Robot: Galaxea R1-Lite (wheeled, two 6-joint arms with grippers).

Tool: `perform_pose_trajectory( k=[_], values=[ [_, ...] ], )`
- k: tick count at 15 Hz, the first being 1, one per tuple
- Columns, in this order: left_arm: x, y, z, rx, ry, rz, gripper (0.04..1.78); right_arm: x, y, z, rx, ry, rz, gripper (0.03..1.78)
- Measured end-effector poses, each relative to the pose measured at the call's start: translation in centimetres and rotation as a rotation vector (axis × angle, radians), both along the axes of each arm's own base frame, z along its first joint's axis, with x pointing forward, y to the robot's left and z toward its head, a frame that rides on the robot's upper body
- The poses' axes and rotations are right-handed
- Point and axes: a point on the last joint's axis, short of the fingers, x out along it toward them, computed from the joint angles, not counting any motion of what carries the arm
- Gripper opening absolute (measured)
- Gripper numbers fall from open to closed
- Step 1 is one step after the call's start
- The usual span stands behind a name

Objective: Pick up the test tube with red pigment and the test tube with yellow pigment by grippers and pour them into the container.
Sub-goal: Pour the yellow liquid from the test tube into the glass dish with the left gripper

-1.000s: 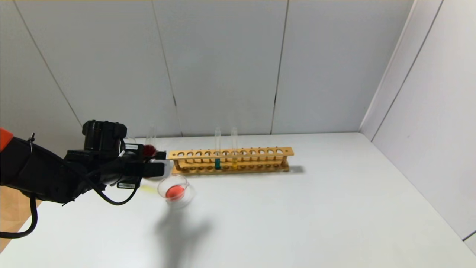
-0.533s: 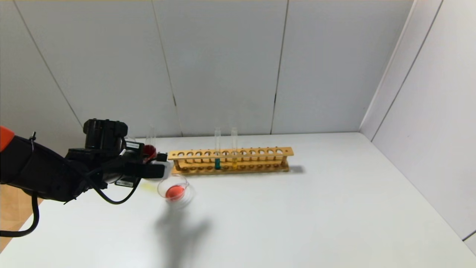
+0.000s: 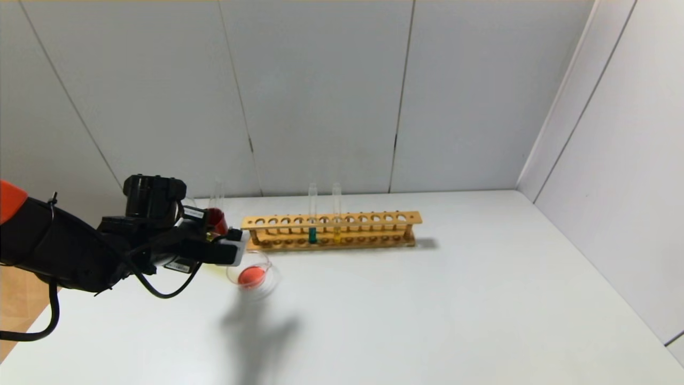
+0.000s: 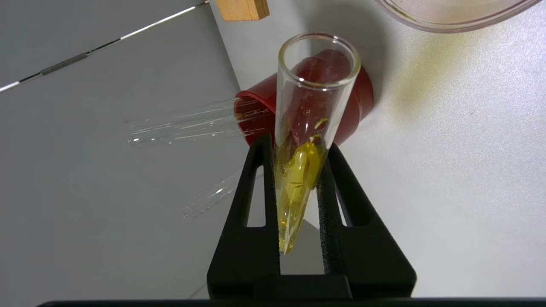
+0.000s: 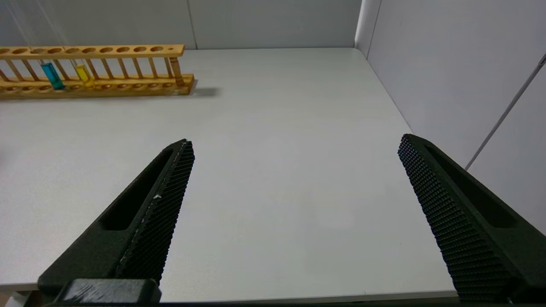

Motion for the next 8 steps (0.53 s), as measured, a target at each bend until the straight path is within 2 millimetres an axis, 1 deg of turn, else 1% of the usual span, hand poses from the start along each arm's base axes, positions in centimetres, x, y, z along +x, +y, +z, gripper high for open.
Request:
perform_pose_trajectory(
  k=[5,8],
  values=[
    [0.07,0.08,0.15,0.076,-0.012,0.017,0.31,0.0,0.0,0.0,0.0,0.0,0.0,1.75],
    [0.0,-0.31,0.08,0.083,-0.011,0.013,0.31,0.0,0.0,0.0,0.0,0.0,0.0,1.75]
  ],
)
